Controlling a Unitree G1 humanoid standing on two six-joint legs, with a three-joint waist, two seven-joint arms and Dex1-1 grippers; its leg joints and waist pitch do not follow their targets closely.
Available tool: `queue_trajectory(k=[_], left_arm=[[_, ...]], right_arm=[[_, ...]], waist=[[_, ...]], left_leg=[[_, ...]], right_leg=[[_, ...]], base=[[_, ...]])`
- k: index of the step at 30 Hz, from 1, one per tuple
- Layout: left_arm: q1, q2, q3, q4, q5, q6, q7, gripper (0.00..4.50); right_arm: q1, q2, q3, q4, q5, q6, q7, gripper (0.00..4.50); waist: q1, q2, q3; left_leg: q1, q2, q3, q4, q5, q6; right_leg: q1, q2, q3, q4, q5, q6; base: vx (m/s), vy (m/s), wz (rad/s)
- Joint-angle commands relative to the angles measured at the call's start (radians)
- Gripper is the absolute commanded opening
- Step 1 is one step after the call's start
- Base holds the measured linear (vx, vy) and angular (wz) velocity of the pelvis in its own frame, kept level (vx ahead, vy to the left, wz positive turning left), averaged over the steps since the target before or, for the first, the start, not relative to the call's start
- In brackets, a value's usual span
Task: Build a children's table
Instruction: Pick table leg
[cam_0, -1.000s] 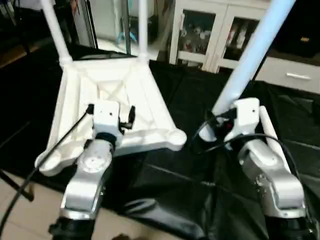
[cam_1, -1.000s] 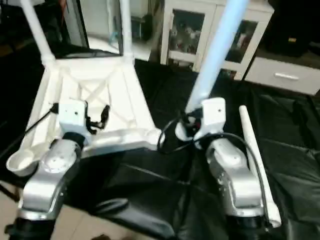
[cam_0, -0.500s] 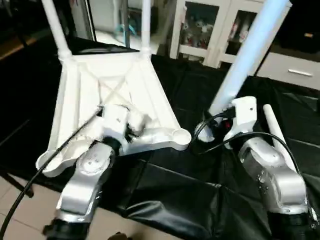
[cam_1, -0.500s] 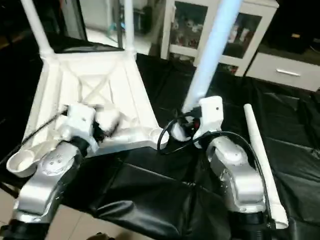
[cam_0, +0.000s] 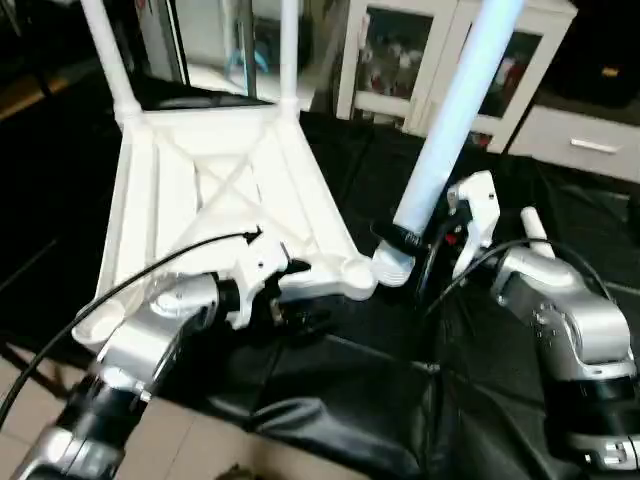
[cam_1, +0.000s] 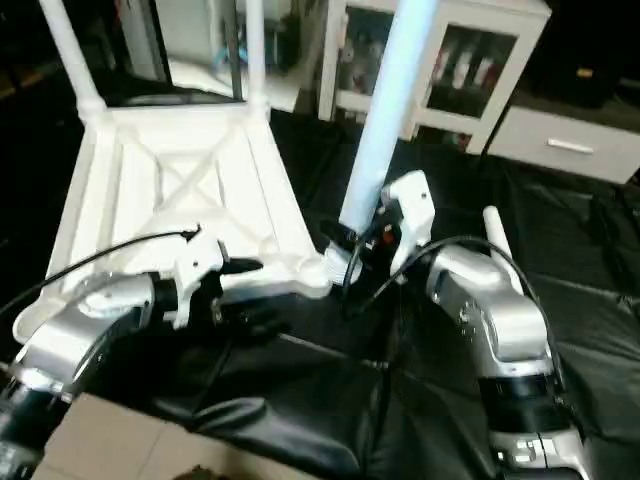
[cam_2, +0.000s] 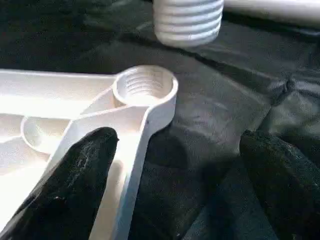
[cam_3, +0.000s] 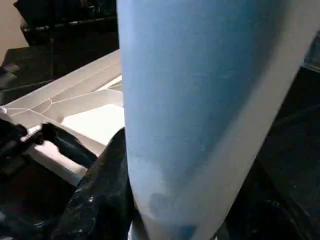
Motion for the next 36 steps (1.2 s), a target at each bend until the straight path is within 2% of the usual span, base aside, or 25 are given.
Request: queue_trajectory(k=[1,2,3,5,7,8,9,11,12,14,19,25,27,30,32,34,36], left_arm=[[-0.035,-0.005,-0.009,0.04,0.019,-0.027,-0.018,4.42],[-0.049,-0.005,-0.01,0.065,0.022,-0.035,-0.029,4.42],[-0.065,-0.005,-0.011,0.091,0.022,-0.039,-0.04,4.42],[-0.094,-0.006,-0.012,0.137,0.017,-0.042,-0.064,4.42],[-0.127,-0.008,-0.011,0.195,0.018,-0.056,-0.093,4.42],[-0.144,-0.01,-0.01,0.226,0.019,-0.067,-0.11,4.15],[-0.151,-0.009,-0.01,0.237,0.019,-0.069,-0.118,4.07],[-0.165,-0.008,-0.013,0.269,0.024,-0.079,-0.138,4.04],[-0.173,-0.007,-0.015,0.286,0.028,-0.085,-0.149,3.94],[-0.184,-0.004,-0.02,0.311,0.031,-0.085,-0.174,3.69],[-0.218,-0.025,-0.028,0.389,0.055,-0.129,-0.174,3.25],[-0.259,-0.059,-0.046,0.47,0.103,-0.165,-0.149,2.75],[-0.27,-0.064,-0.051,0.491,0.114,-0.174,-0.153,2.68],[-0.283,-0.07,-0.057,0.514,0.13,-0.182,-0.153,2.32],[-0.292,-0.071,-0.067,0.534,0.148,-0.19,-0.155,2.29],[-0.298,-0.068,-0.077,0.55,0.167,-0.198,-0.152,1.96],[-0.301,-0.065,-0.083,0.563,0.181,-0.207,-0.152,1.87]], right_arm=[[-0.025,0.004,-0.017,-0.003,0.01,-0.015,-0.022,1.85],[-0.026,0.007,-0.015,0.0,0.003,-0.016,-0.026,1.85],[-0.027,0.011,-0.012,0.002,0.0,-0.023,-0.022,1.85],[-0.023,0.019,-0.011,-0.001,0.003,-0.023,-0.022,1.85],[-0.016,0.027,-0.006,-0.01,0.003,-0.024,-0.024,1.85],[-0.012,0.03,0.0,-0.019,0.001,-0.026,-0.024,1.85],[-0.01,0.03,0.001,-0.023,0.001,-0.025,-0.025,1.85],[-0.009,0.031,0.004,-0.029,-0.003,-0.025,-0.028,1.85],[-0.009,0.031,0.006,-0.03,-0.007,-0.027,-0.031,1.85],[-0.011,0.03,0.006,-0.033,-0.008,-0.026,-0.031,1.85],[-0.014,0.029,0.007,-0.032,-0.017,-0.031,-0.03,1.85],[-0.015,0.025,0.015,-0.032,-0.025,-0.04,-0.029,1.85],[-0.016,0.023,0.016,-0.03,-0.026,-0.041,-0.027,1.85],[-0.017,0.021,0.02,-0.031,-0.031,-0.044,-0.023,1.85],[-0.017,0.021,0.022,-0.032,-0.033,-0.044,-0.021,1.85],[-0.019,0.019,0.024,-0.03,-0.038,-0.046,-0.019,1.85],[-0.02,0.018,0.027,-0.028,-0.04,-0.047,-0.018,1.85]], waist=[[0.0,0.014,-0.067],[0.0,0.012,-0.069],[0.001,0.02,-0.068],[0.0,0.019,-0.068],[-0.001,0.022,-0.066],[-0.001,0.024,-0.068],[0.0,0.023,-0.068],[-0.001,0.027,-0.069],[-0.001,0.026,-0.07],[0.0,0.031,-0.069],[-0.001,0.031,-0.068],[0.001,0.029,-0.07],[0.001,0.03,-0.069],[0.002,0.03,-0.069],[0.001,0.031,-0.069],[0.002,0.032,-0.069],[0.001,0.032,-0.068]], left_leg=[[0.011,0.091,-0.039,-0.081,-0.079,0.01],[0.01,0.093,-0.04,-0.08,-0.075,0.012],[0.011,0.091,-0.039,-0.079,-0.078,0.011],[0.012,0.092,-0.039,-0.08,-0.095,0.005],[0.013,0.091,-0.038,-0.081,-0.114,-0.001],[0.014,0.093,-0.04,-0.081,-0.12,-0.006],[0.015,0.093,-0.039,-0.08,-0.12,-0.008],[0.014,0.095,-0.04,-0.08,-0.101,-0.006],[0.012,0.095,-0.04,-0.08,-0.099,-0.005],[0.013,0.095,-0.039,-0.08,-0.099,-0.003],[0.014,0.096,-0.04,-0.08,-0.116,-0.006],[0.012,0.098,-0.04,-0.079,-0.099,0.004],[0.012,0.098,-0.041,-0.079,-0.104,0.005],[0.013,0.099,-0.041,-0.08,-0.107,0.003],[0.013,0.099,-0.041,-0.08,-0.108,0.004],[0.012,0.098,-0.042,-0.08,-0.113,0.004],[0.012,0.099,-0.042,-0.08,-0.117,0.004]], right_leg=[[0.047,-0.117,0.083,-0.072,-0.072,-0.191],[0.05,-0.118,0.083,-0.068,-0.057,-0.201],[0.049,-0.118,0.083,-0.071,-0.061,-0.203],[0.05,-0.119,0.083,-0.073,-0.071,-0.209],[0.049,-0.118,0.083,-0.077,-0.087,-0.209],[0.05,-0.12,0.083,-0.075,-0.09,-0.212],[0.051,-0.121,0.083,-0.074,-0.088,-0.213],[0.051,-0.119,0.083,-0.07,-0.054,-0.222],[0.054,-0.121,0.084,-0.068,-0.046,-0.225],[0.053,-0.122,0.084,-0.069,-0.042,-0.23],[0.054,-0.123,0.084,-0.072,-0.062,-0.233],[0.056,-0.125,0.085,-0.07,-0.035,-0.239],[0.056,-0.126,0.085,-0.071,-0.042,-0.239],[0.056,-0.127,0.085,-0.071,-0.047,-0.24],[0.056,-0.126,0.084,-0.071,-0.041,-0.243],[0.057,-0.127,0.085,-0.072,-0.046,-0.242],[0.057,-0.127,0.085,-0.073,-0.052,-0.24]], base=[[0.0,0.0,0.0],[0.0,0.0,0.0],[0.0,0.0,0.0],[0.0,0.0,0.0],[0.0,0.0,0.0],[0.0,0.0,0.0],[0.0,0.0,0.0],[0.0,0.0,0.0],[0.0,0.0,0.0],[0.0,0.0,0.0],[0.0,0.0,0.0],[0.0,0.0,0.0],[0.0,0.0,0.0],[0.0,0.0,0.0],[0.0,0.0,0.0],[0.0,0.0,0.0],[0.0,0.0,0.0]])
